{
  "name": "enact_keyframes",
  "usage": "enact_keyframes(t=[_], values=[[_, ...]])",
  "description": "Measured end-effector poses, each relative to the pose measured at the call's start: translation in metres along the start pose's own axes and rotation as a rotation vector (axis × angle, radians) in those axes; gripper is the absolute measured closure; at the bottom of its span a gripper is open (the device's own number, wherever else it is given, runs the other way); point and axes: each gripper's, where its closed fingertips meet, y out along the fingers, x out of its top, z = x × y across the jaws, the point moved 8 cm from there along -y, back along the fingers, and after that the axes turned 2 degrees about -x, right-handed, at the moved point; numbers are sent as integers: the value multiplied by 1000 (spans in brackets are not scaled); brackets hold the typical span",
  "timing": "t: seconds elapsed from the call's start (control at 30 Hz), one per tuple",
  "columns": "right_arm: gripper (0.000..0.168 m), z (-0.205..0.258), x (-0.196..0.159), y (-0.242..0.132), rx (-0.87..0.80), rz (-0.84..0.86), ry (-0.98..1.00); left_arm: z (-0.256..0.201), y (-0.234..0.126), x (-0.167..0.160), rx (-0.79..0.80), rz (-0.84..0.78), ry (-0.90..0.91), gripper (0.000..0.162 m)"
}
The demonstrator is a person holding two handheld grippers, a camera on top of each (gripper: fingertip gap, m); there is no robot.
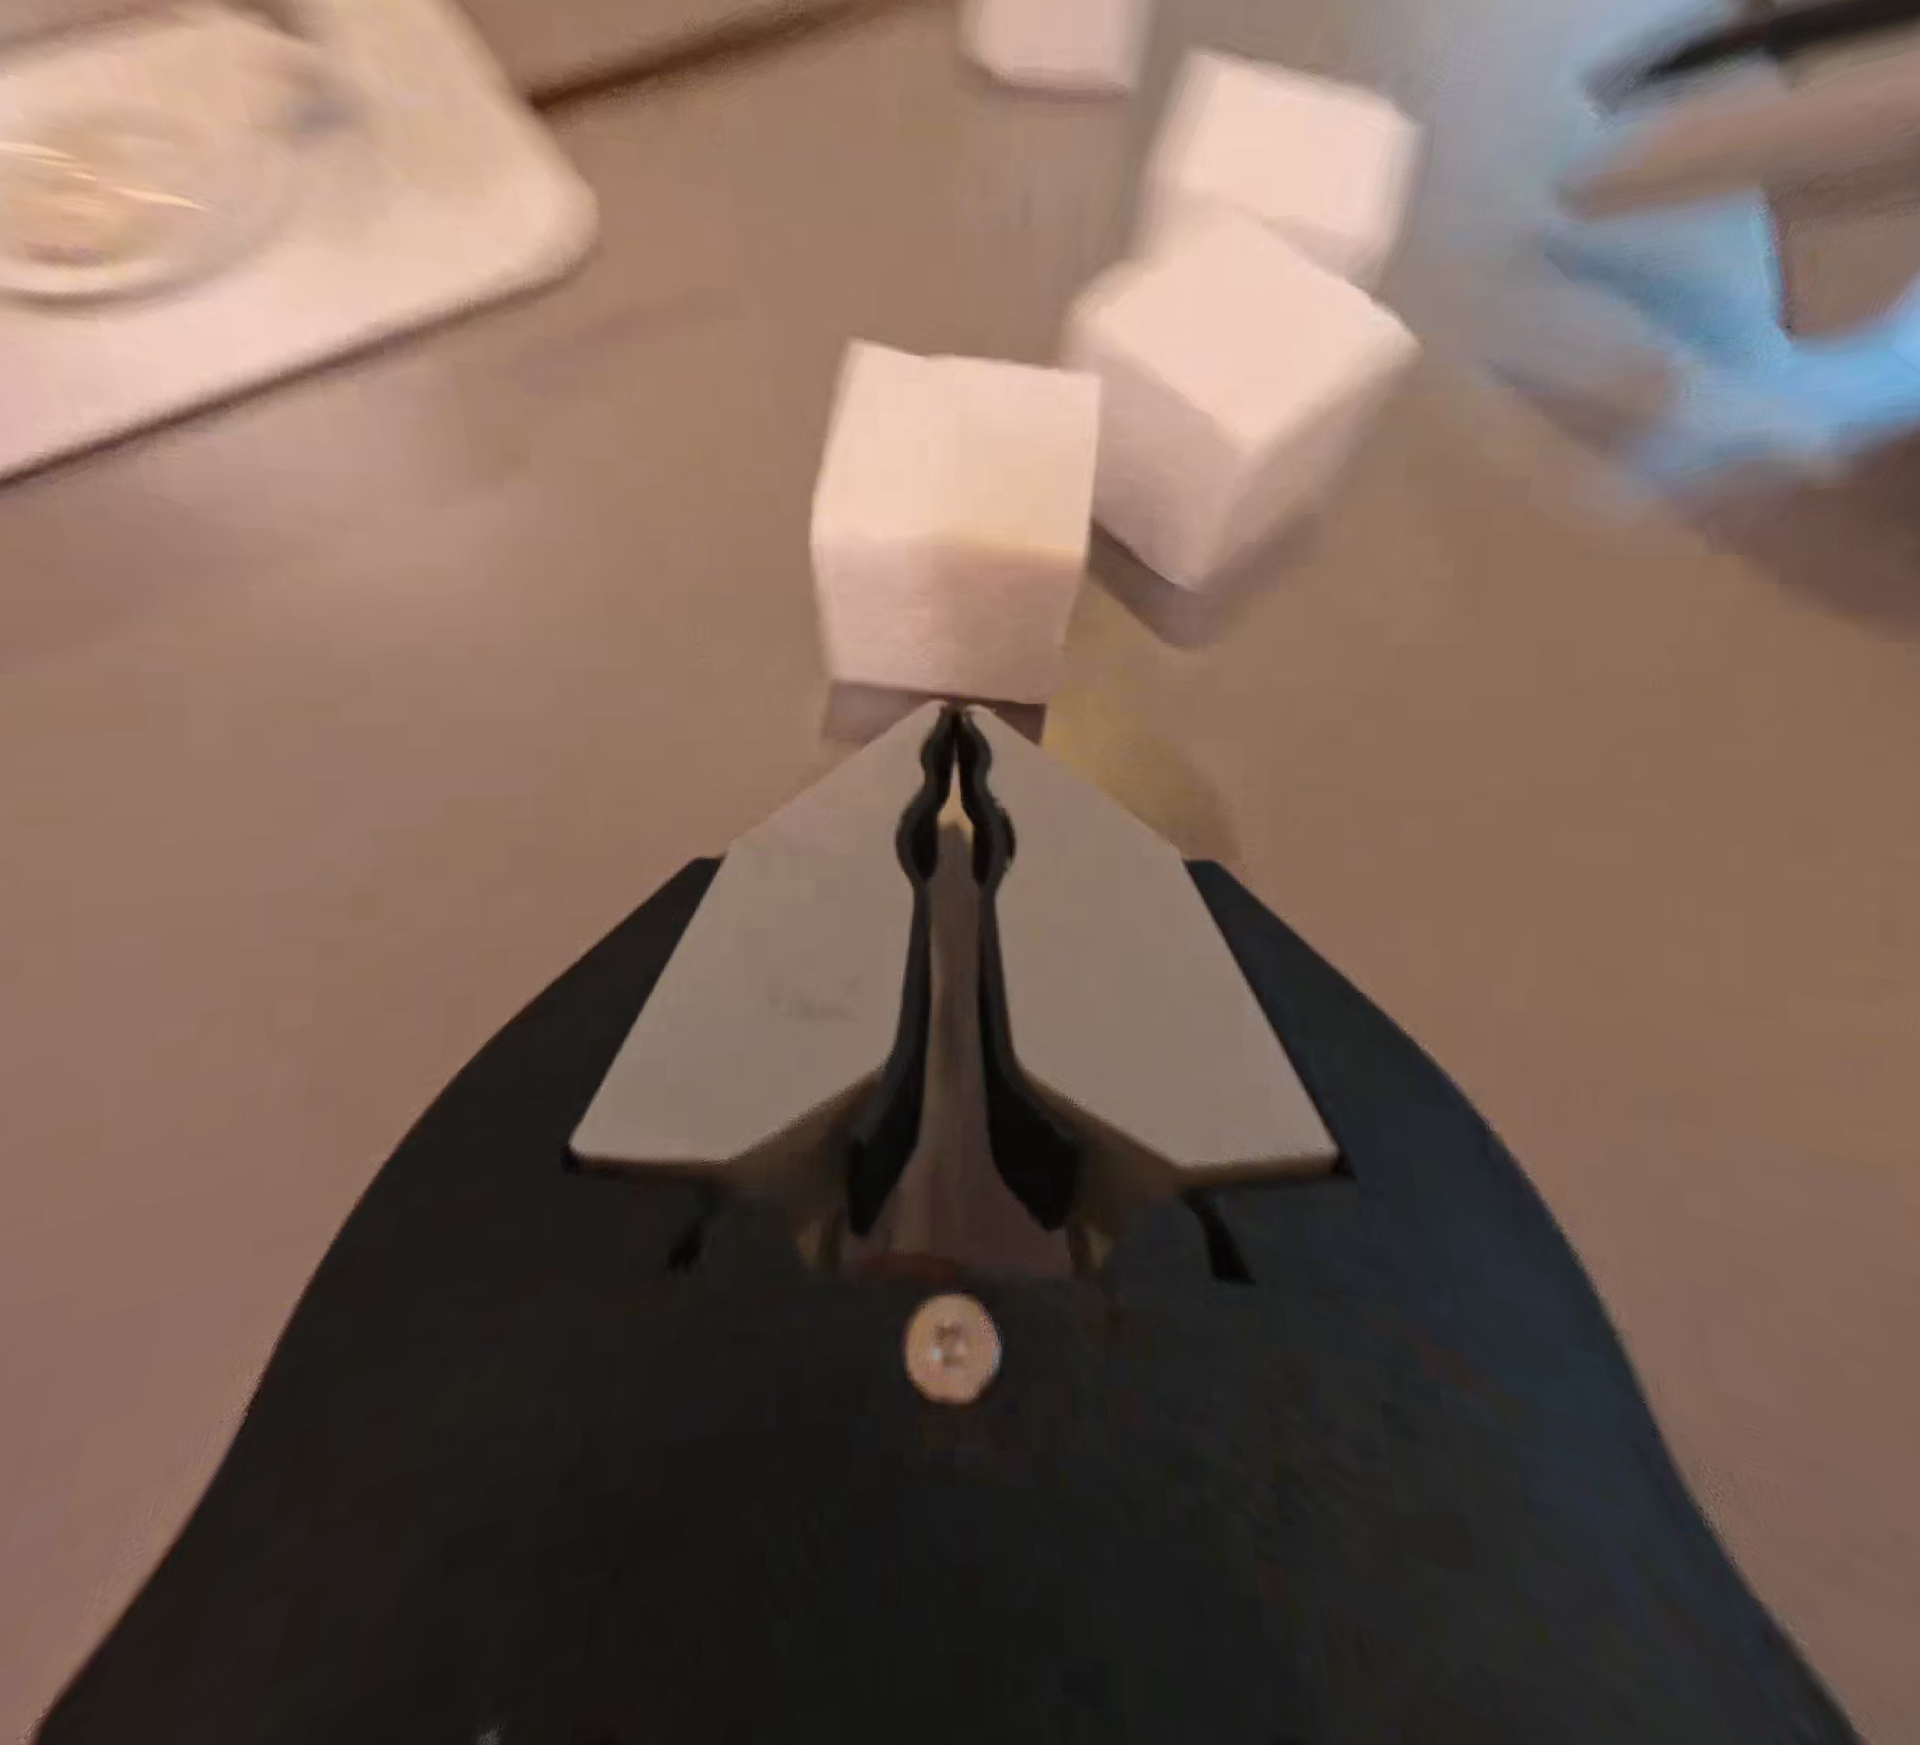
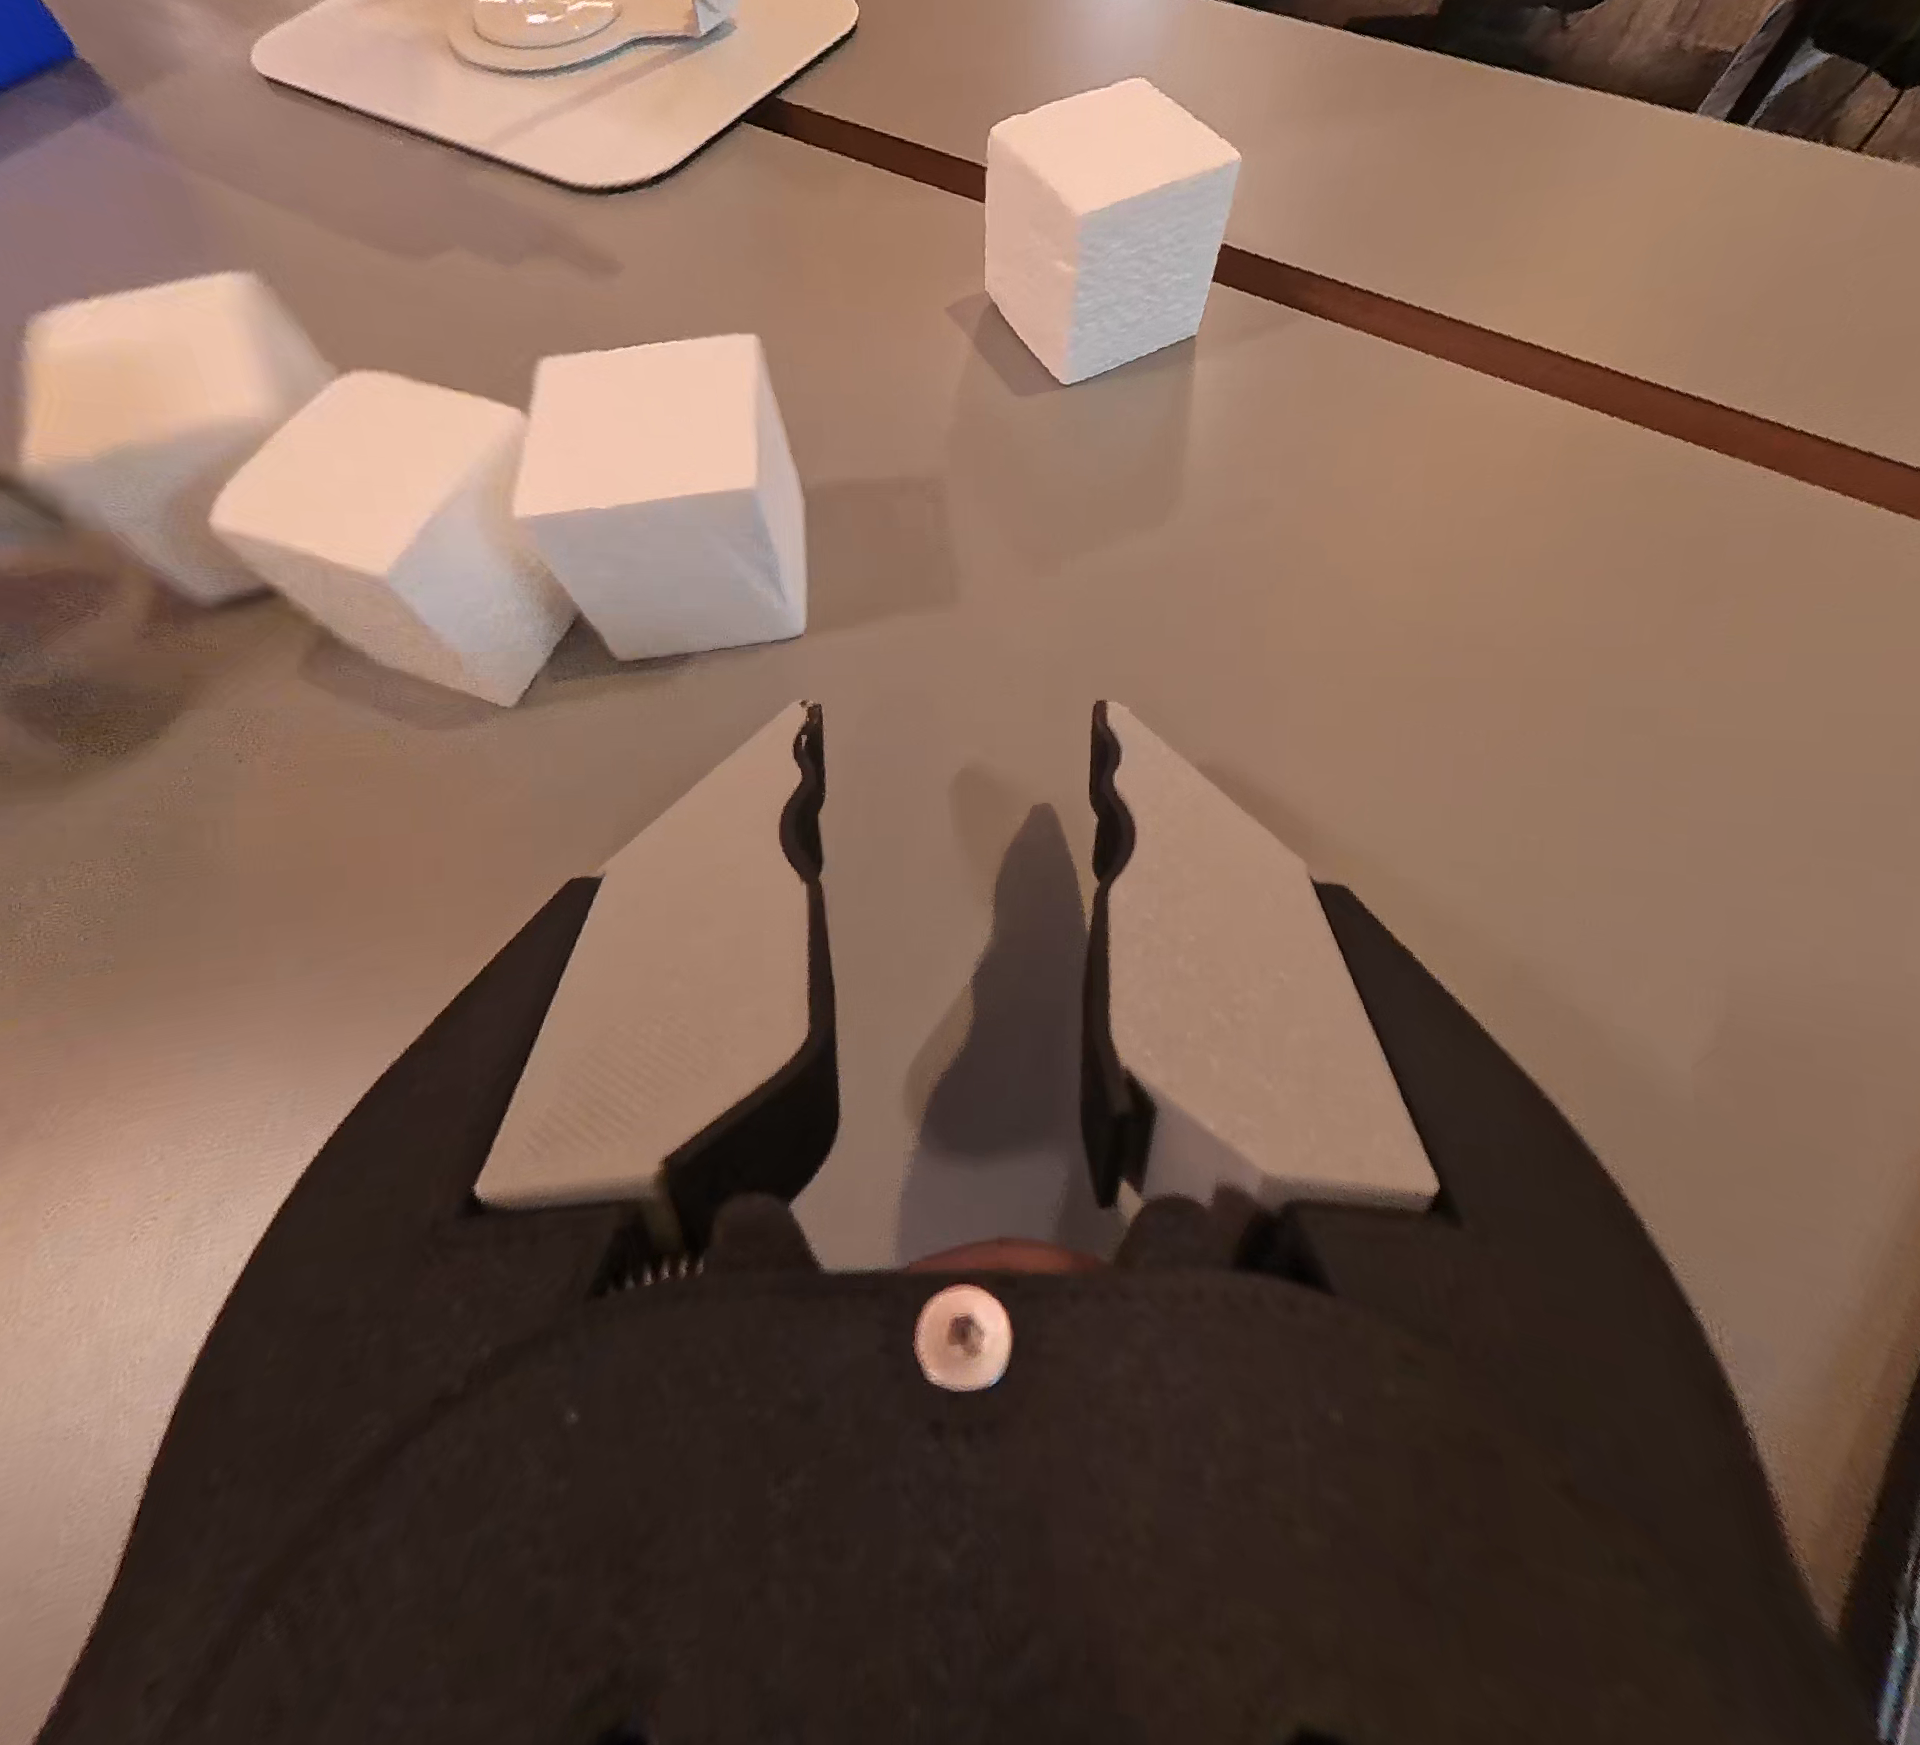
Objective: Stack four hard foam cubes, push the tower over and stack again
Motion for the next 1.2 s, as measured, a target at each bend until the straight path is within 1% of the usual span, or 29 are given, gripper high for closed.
enact_keyframes(t=[0.03, 0.07, 0.1, 0.17, 0.23, 0.37, 0.47, 0.6, 0.7, 0.73, 0.8, 0.87, 0.97, 1.03, 1.2], values=[[120, -1, 0, 0, 1, -3, 10, 20, -10, 5, 37, -70, -60, 162], [120, -2, 1, 0, 4, -5, 17, 32, -18, 8, 8, -136, -113, 160], [119, -2, 1, 0, 9, -5, 21, 37, -25, 8, -55, -185, -151, 152], [119, -2, 1, 0, 14, -9, 18, 38, -30, 2, -164, -203, -214, 142], [119, -1, 1, -1, 11, -16, 11, 32, -28, -4, -242, -175, -246, 134], [119, 2, 0, -3, 8, -15, -4, 16, -19, -7, -305, -105, -148, 121], [119, 4, -1, -4, 7, -17, -13, 3, -11, -6, -321, -55, -51, 120], [119, 6, -2, -3, -6, -4, -35, -7, 3, 2, -298, -33, 19, 112], [119, 7, -2, -1, -6, 14, -45, -16, 15, 8, -262, -23, 40, 93], [119, 7, -3, 0, -6, 20, -45, -18, 18, 12, -239, -33, 47, 89], [119, 7, -3, 1, -7, 32, -37, -22, 24, 20, -167, -77, 51, 87], [119, 5, -2, 3, -8, 34, -25, -26, 30, 29, -106, -126, 53, 77], [119, 3, 0, 4, -6, 25, -8, -32, 40, 39, -30, -157, 78, 75], [119, 2, 0, 6, -6, 26, 0, -34, 49, 43, 33, -144, 89, 74], [119, 2, 1, 7, -12, 29, -1, -35, 71, 54, 109, -94, 83, 73]])
